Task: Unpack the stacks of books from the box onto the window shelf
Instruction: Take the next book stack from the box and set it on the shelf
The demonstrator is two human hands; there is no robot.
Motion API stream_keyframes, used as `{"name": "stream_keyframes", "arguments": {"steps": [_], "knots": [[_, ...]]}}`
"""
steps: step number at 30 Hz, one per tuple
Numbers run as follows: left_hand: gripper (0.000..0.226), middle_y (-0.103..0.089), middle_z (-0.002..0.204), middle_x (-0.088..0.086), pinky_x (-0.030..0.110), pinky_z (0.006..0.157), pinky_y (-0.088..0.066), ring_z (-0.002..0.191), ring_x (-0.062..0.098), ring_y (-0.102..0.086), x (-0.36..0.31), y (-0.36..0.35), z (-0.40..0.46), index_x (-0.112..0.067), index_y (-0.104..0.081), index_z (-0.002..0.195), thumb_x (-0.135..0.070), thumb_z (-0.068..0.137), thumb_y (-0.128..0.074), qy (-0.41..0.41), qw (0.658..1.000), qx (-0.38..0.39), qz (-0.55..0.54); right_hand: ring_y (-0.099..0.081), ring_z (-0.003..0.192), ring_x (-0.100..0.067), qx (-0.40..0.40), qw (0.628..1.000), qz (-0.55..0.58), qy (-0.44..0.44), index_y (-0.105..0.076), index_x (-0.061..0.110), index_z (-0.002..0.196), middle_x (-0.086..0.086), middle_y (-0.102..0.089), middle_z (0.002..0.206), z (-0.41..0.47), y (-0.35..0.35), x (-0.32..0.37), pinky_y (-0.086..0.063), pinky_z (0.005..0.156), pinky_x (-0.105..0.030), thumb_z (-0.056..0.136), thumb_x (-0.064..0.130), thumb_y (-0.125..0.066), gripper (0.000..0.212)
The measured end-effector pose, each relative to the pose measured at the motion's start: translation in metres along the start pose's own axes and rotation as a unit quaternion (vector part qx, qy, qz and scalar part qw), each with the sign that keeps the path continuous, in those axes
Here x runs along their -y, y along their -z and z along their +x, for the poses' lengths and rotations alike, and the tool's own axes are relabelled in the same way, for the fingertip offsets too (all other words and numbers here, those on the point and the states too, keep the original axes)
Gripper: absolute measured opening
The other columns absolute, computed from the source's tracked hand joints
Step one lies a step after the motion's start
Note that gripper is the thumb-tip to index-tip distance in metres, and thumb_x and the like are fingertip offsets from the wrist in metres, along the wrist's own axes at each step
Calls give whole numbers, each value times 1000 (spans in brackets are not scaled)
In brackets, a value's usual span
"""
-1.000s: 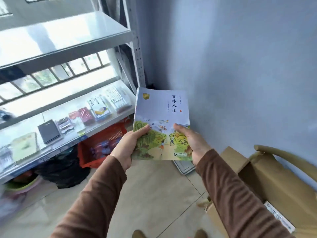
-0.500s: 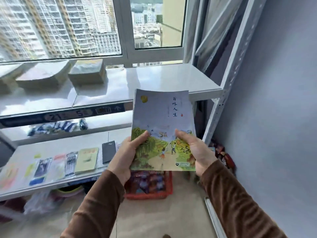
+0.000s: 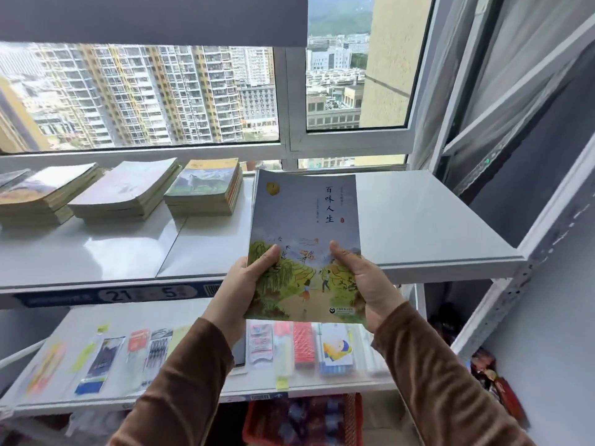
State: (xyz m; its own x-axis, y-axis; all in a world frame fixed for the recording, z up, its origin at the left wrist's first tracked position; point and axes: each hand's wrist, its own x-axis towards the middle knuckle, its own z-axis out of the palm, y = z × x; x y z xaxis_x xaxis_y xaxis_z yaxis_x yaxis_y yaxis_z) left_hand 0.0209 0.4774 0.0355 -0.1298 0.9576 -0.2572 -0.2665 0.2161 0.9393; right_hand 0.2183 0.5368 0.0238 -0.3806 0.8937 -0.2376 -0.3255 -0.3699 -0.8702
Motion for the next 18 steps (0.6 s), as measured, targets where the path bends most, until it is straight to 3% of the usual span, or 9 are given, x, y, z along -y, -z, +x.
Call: {"name": "stream_keyframes", "arguments": {"steps": [3,6,9,13,15,18], "knots": [[40,-77,105,23,47,63,-64,84,36,-78,-14,9,37,-8,-79,99,-43,81,-78,-9,1000,1,-12,-74,63,-28,7,1000,-8,18,-70,12,96,-14,-77,79,38,-6,14,-60,59,-37,85,36,-73,27],[47,-77,108,20,54,72,-63,95,40,-75,-29,17,73,-10,-72,115,-43,82,-77,-19,1000,5,-21,-75,61,-26,7,999,-21,47,-70,11,95,-12,-77,77,71,-15,29,-59,54,-35,88,34,-71,25],[47,-77,114,15,49,67,-65,99,37,-75,-44,23,107,-24,-59,124,-40,84,-77,-57,998,20,-24,-75,66,-26,-5,996,-45,80,-64,8,115,-13,-78,86,100,-21,43,-60,56,-36,84,38,-74,44],[48,-74,121,10,43,73,-64,105,31,-74,-59,27,147,-27,-52,127,-24,85,-76,-124,988,73,-52,-76,67,-24,11,988,-70,135,-60,18,101,-7,-77,86,131,-18,62,-60,54,-34,78,42,-78,38],[47,-73,123,7,35,79,-62,110,27,-72,-66,29,164,-24,-50,130,-14,89,-72,-174,979,100,-26,-77,83,-28,32,982,-84,165,-61,22,113,-8,-77,103,145,-14,70,-61,62,-37,82,40,-77,38],[50,-74,120,-3,29,83,-60,112,21,-71,-70,35,181,-29,-47,127,-7,89,-70,-243,963,105,54,-68,113,-34,58,970,-116,208,-51,24,135,-9,-68,128,164,-6,75,-59,87,-48,86,37,-74,56]]}}
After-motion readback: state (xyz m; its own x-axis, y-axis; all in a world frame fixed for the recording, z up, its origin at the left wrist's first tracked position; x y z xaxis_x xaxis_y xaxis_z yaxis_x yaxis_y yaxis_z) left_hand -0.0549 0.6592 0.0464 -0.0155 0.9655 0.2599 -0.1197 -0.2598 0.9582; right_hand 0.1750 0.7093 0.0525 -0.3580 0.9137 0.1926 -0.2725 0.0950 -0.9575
